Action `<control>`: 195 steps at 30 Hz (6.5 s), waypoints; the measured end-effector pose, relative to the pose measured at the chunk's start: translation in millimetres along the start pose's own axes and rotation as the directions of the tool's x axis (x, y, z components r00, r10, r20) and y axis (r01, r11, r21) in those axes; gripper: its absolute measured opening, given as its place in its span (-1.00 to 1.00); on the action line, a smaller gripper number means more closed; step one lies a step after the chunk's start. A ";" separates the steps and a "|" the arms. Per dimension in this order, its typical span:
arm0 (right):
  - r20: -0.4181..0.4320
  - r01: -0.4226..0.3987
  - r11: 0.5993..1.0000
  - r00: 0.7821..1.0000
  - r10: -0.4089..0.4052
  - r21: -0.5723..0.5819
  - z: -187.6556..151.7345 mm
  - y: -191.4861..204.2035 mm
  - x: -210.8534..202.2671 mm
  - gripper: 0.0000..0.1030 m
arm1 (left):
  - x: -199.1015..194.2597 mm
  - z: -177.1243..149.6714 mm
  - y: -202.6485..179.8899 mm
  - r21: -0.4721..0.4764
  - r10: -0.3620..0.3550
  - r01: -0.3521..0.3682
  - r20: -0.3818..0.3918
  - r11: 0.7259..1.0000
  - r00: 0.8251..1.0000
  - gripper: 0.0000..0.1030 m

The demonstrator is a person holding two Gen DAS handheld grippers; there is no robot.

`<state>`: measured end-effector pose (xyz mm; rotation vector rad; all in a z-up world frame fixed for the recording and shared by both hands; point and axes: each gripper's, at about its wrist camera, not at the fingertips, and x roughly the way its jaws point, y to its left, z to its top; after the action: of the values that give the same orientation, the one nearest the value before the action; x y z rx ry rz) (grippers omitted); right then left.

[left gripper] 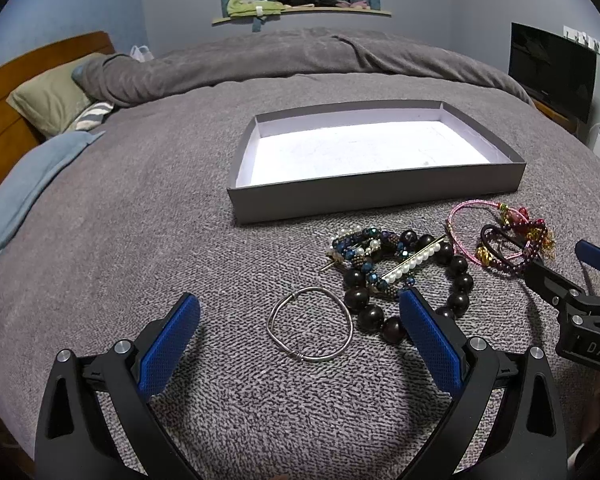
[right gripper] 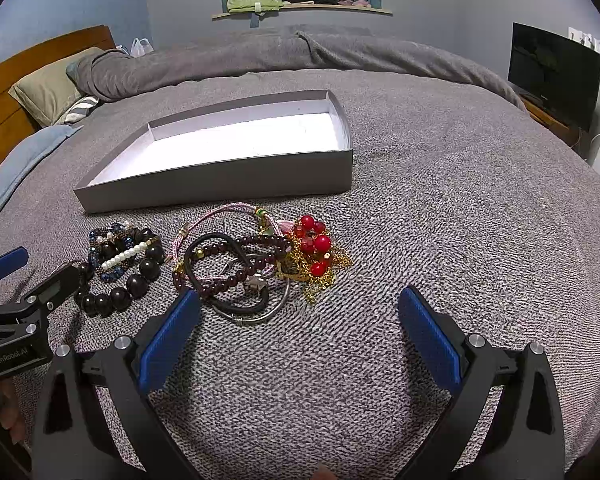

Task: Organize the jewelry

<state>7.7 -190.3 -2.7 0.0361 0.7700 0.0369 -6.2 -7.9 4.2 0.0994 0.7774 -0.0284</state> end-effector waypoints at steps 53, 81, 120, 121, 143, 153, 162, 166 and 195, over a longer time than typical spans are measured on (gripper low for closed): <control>0.057 -0.154 0.985 0.986 0.159 -0.075 -1.8 -0.2 -14.2 0.46 | 12.2 -7.7 35.5 0.108 -0.198 0.200 -0.026 0.974 0.980 0.38; 0.040 -0.133 0.988 0.990 0.136 -0.074 -6.1 -2.9 -3.8 0.46 | 11.0 -20.9 20.9 0.208 -0.232 0.235 -0.041 0.949 0.972 0.03; 0.039 -0.157 0.987 0.987 0.159 -0.040 -0.5 -15.8 -7.4 0.46 | -9.9 -27.5 3.6 0.226 -0.369 0.374 -0.065 0.900 0.927 -0.05; 0.042 -0.166 0.985 0.985 0.167 -0.037 -0.3 -15.4 -8.1 0.44 | -11.0 -27.2 4.2 0.227 -0.367 0.370 -0.060 0.901 0.928 -0.05; 0.074 -0.224 0.974 0.972 0.222 0.025 22.0 -4.6 -10.0 -0.88 | -22.1 -17.6 19.7 0.211 -0.344 0.335 0.006 0.918 0.939 -0.05; 0.150 -0.251 0.968 0.957 0.248 -0.003 49.4 -1.7 -32.0 -0.88 | -29.4 21.8 32.7 0.203 -0.323 0.304 0.069 0.931 0.944 -0.05; 0.238 -0.241 0.971 0.943 0.231 0.013 103.4 -11.7 -32.0 -0.88 | 3.0 77.5 33.3 0.188 -0.276 0.256 0.090 0.948 0.957 -0.05; 0.259 -0.252 0.967 0.937 0.236 0.031 121.0 -16.5 -24.0 -0.88 | 22.7 101.4 29.8 0.161 -0.275 0.259 0.083 0.952 0.958 -0.05; -0.005 -0.111 0.992 0.994 0.112 0.060 112.3 -28.0 89.1 -0.88 | 101.9 102.3 32.9 0.127 -0.220 0.226 -0.056 0.966 0.974 0.15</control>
<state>150.4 -216.3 14.6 0.1357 0.7766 0.1203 140.0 15.7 7.7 0.1390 0.8253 -0.2932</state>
